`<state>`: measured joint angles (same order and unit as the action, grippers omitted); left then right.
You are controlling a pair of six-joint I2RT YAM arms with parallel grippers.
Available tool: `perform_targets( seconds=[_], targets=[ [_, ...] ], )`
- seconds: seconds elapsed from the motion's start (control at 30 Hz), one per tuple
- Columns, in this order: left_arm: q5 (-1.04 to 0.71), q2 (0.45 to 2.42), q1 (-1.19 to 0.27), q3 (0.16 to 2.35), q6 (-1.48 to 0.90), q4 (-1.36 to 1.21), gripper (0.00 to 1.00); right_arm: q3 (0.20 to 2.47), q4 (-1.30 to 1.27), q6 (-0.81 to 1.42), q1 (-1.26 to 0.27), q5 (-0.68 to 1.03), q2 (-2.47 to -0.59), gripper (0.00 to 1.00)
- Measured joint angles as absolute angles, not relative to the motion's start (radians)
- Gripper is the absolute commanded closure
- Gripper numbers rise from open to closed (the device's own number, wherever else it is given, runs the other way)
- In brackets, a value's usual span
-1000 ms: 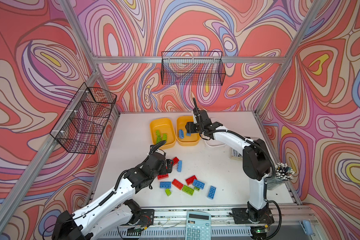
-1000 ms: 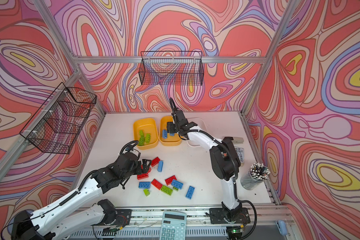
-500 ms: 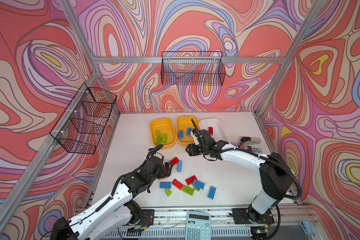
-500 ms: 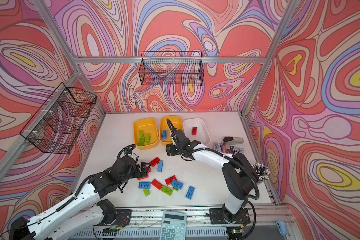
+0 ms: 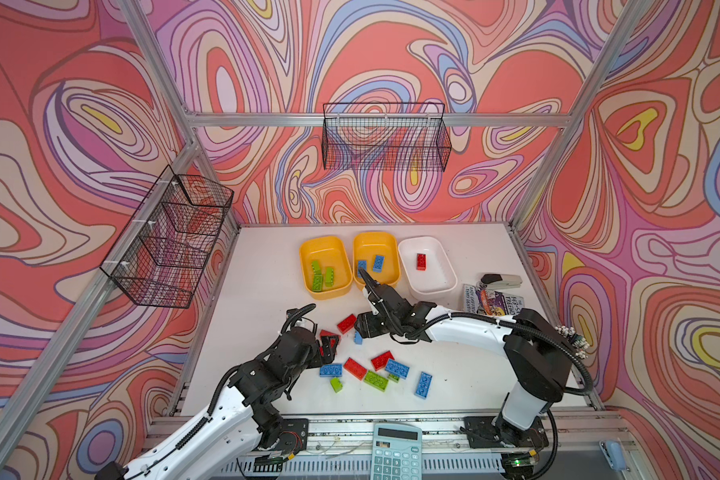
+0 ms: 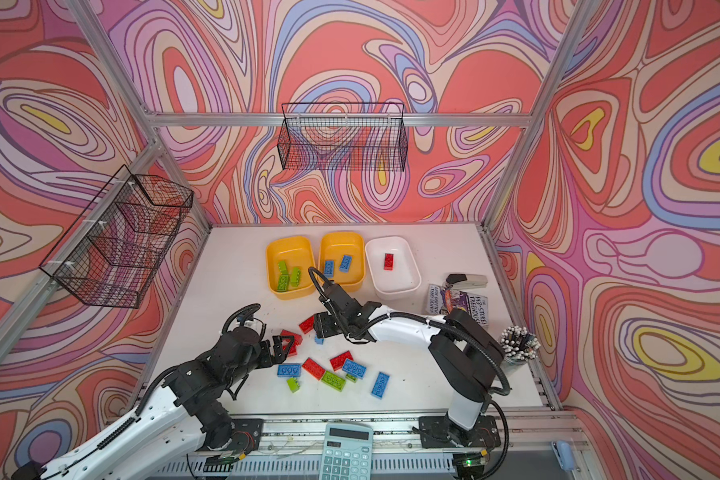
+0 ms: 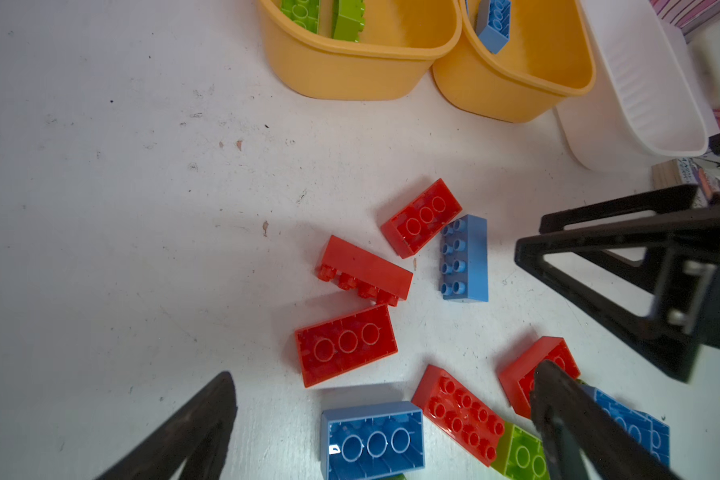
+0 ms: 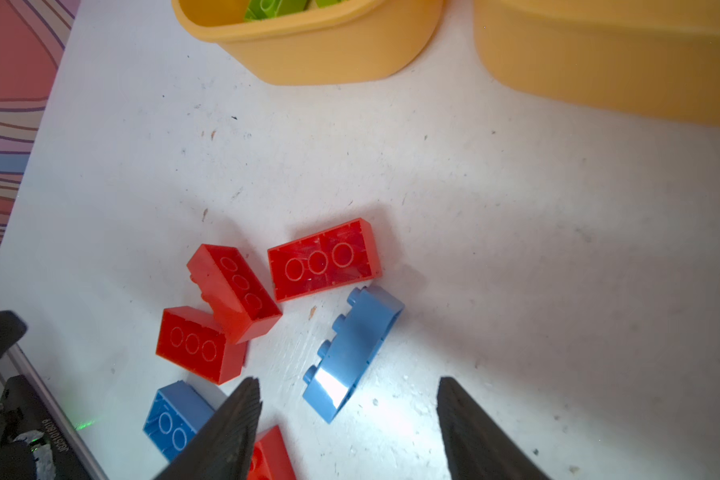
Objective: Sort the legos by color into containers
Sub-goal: 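Move the right gripper back and lower it onto a light-blue brick beside red bricks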
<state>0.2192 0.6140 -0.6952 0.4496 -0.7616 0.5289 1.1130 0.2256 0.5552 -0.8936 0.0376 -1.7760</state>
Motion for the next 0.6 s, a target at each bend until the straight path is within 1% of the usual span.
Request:
perform_targets(
  seconds=[0.23,0.33,0.37,0.5,0.6],
  targets=[
    [0.229,0.514,-0.695,0.418,-0.782,0.573,0.02,1.135,0.223,0.587,-0.898,0.023,-1.875,0.3],
    [0.233,0.5,-0.695,0.415,-0.783,0.591,0.02,1.159,0.224,0.595,-0.899,0.023,-1.904,0.35],
    [0.236,0.497,-0.695,0.415,-0.783,0.594,0.02,1.168,0.224,0.597,-0.899,0.023,-1.913,0.39],
    [0.237,0.496,-0.695,0.415,-0.783,0.599,0.02,1.194,0.229,0.603,-0.899,0.023,-1.946,0.61],
    [0.237,0.498,-0.695,0.415,-0.782,0.599,0.01,1.196,0.236,0.61,-0.9,0.022,-1.953,0.7]
  ],
)
